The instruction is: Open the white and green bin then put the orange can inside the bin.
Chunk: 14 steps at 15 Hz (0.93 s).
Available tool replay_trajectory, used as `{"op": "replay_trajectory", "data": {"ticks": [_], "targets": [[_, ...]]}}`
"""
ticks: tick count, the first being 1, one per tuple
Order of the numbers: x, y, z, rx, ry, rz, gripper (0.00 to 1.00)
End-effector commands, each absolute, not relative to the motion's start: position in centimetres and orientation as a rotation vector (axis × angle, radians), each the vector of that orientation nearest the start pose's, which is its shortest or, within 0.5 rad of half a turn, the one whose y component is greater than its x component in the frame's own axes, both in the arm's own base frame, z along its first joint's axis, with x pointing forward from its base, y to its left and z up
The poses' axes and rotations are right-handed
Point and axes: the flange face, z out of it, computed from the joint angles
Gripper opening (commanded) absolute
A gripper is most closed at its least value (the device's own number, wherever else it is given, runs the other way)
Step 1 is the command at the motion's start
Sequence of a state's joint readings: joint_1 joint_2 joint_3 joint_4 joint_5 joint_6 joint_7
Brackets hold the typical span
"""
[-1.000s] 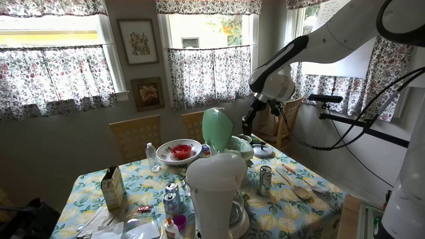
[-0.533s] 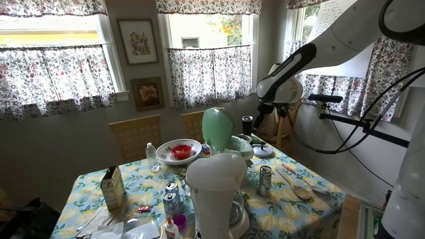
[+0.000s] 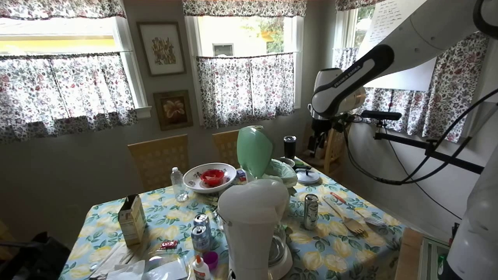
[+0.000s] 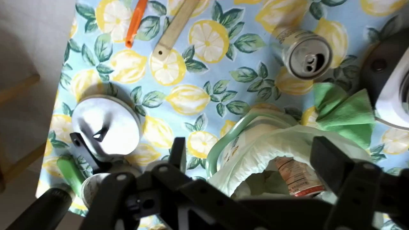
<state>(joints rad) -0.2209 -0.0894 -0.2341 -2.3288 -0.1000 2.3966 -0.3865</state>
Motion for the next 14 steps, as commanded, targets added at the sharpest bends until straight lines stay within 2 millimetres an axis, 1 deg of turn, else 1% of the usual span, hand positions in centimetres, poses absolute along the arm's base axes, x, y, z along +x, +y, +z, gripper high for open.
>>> {"op": "replay_trajectory", "data": {"ticks": [1,3,5,10,14], "targets": [[43.5,-20.4,41.6,-3.177,0.083,-0.159,1.0],[42.7,-19.9,42.6,-3.146,0.093,-0.14,1.0],[41.9,-19.4,42.9,-3.114,0.09,-0.12,1.0],[40.1,-18.3,41.9,-3.069,0.105,-0.101,1.0],[39.2,-17.9,41.8,-3.072,0.111,-0.115,1.0]]}}
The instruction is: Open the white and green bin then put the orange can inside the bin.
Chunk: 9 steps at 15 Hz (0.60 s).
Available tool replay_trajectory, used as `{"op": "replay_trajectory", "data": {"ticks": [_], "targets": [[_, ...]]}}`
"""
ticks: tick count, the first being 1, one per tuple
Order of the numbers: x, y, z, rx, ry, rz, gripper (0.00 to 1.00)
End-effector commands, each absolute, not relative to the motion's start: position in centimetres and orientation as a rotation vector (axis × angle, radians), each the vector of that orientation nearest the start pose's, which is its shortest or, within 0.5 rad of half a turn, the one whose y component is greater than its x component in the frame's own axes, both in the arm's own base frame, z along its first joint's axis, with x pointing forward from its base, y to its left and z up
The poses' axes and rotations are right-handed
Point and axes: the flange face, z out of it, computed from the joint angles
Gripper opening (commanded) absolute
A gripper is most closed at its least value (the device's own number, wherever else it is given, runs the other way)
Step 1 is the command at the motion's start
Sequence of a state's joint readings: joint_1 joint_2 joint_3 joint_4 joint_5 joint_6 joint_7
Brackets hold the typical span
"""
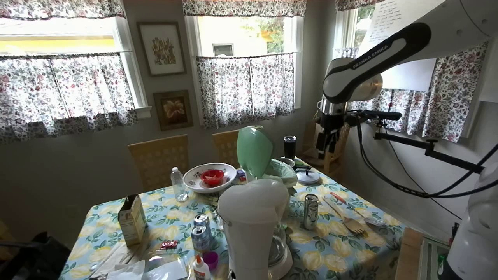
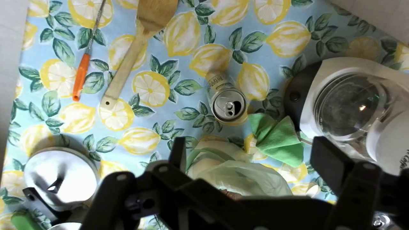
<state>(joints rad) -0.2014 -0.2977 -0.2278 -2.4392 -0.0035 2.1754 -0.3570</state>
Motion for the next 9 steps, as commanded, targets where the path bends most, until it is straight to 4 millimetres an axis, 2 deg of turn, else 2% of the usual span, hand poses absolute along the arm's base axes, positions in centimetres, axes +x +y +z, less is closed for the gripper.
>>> {"op": "replay_trajectory", "data": {"ticks": [1,2,3,9], "targets": [[39.07,-17.82,41.82,-3.07,0.107,-0.125,1.0],[38.93,-17.73,41.9,-3.075,0.104,-0.142,1.0],[39.92,-18.4,41.54,-3.088,0.093,-0.087,1.0],[39.52,-18.2,41.74,-3.087,0.092,-0.104,1.0]]}}
